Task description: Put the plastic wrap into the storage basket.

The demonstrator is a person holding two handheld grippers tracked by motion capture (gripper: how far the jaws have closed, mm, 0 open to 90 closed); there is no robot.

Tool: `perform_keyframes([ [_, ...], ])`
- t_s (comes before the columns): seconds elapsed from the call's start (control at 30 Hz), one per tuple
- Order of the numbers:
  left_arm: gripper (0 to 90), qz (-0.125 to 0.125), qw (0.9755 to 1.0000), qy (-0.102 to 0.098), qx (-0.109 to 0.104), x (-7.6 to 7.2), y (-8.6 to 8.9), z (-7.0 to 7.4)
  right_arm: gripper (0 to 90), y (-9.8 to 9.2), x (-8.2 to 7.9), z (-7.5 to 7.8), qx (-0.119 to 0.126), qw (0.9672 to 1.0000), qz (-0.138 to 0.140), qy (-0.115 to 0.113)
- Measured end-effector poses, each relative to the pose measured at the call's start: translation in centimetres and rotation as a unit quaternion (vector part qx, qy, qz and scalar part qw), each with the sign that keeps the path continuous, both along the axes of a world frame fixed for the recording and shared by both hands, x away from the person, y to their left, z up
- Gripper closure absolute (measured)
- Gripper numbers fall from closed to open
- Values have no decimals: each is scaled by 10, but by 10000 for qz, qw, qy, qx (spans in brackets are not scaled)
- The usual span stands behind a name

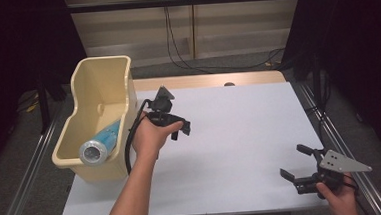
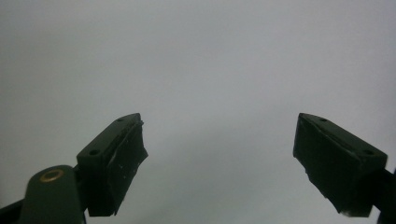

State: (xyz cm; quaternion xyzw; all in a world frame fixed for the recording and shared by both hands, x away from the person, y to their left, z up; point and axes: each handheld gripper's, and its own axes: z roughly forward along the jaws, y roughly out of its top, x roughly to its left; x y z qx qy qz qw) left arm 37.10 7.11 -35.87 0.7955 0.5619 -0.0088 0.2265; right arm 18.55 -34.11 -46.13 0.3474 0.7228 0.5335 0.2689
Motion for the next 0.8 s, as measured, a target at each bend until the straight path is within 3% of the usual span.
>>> perform_keyframes([
  [0.17, 160, -100, 9998, -161, 17, -8, -3, -15, 3, 0, 0, 0, -33, 10000, 10, -17],
  [0.27, 159, -127, 9989, -444, -33, -13, -3, -24, 3, 0, 0, 0, -38, 10000, 13, -9],
  [0.37, 156, -204, 9957, -905, -85, -20, -3, -32, 3, 0, 0, 0, -48, 10000, 16, -24],
  [0.47, 149, -192, 9869, -1599, -123, -30, -2, -41, 3, 0, 0, 0, -33, 10000, 6, -17],
  [0.57, 137, -174, 9736, -2263, -227, -41, 0, -53, 3, 0, 0, 0, -27, 10000, 10, -6],
  [0.8, 115, -272, 9579, -2843, -293, -59, 5, -74, 3, 1, 0, 0, -36, 10000, 11, -30],
])
